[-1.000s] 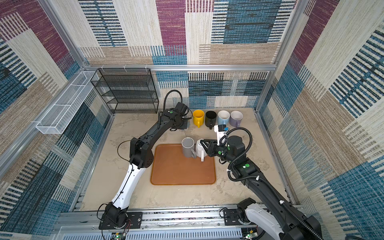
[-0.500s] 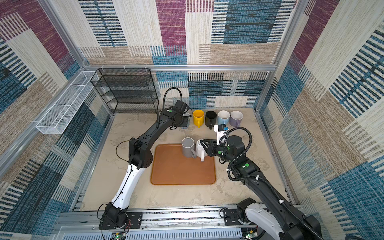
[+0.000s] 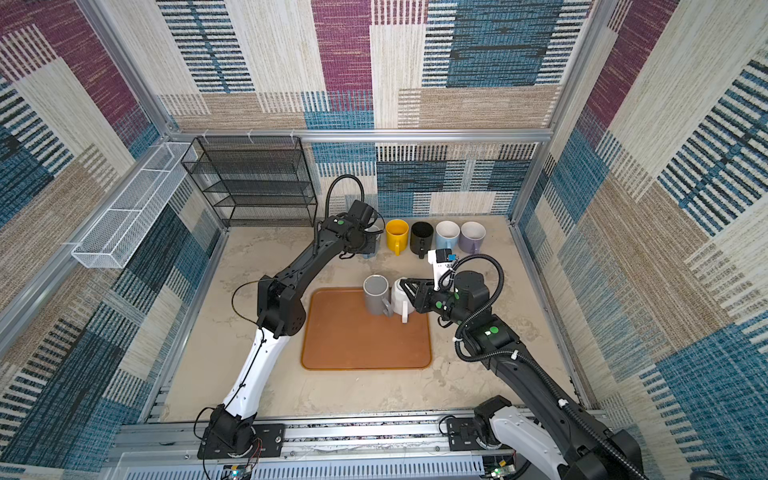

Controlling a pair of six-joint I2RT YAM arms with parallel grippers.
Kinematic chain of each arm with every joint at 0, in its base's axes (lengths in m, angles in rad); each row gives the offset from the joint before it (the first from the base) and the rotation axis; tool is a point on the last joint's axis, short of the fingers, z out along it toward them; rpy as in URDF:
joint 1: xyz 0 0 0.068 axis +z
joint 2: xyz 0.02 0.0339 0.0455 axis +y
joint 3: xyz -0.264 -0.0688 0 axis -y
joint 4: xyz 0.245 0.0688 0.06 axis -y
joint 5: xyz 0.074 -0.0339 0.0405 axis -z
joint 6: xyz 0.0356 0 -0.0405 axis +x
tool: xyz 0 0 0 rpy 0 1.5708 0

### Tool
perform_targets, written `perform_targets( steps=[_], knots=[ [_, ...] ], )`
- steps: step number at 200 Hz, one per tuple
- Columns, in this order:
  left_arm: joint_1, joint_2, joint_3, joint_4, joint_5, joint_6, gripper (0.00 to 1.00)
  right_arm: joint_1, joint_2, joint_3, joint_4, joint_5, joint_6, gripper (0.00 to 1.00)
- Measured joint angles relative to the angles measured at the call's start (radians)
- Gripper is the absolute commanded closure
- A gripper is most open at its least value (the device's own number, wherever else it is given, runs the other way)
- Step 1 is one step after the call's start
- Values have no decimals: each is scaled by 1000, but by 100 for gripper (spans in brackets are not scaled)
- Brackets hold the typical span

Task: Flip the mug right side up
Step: 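Lower the blue dotted mug upright beside the yellow mug, open left gripper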

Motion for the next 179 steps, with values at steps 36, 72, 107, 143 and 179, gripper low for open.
perform_targets(
  steps=[36,72,107,143,179],
  knots=[
    [0,1,-13,19,0,0,77,0,-1,0,0,0,-1,72],
    [2,13,-21,55,4,-1,77,0,-1,0,-2,4,-6,72],
    [3,16,-30,74,23,-4,77,0,0,0,-2,11,-11,72],
    [2,12,-35,92,23,-4,72,0,10,0,-3,11,-11,71],
    [2,-34,-46,98,23,-3,63,0,16,0,-8,22,-15,70]
  ],
)
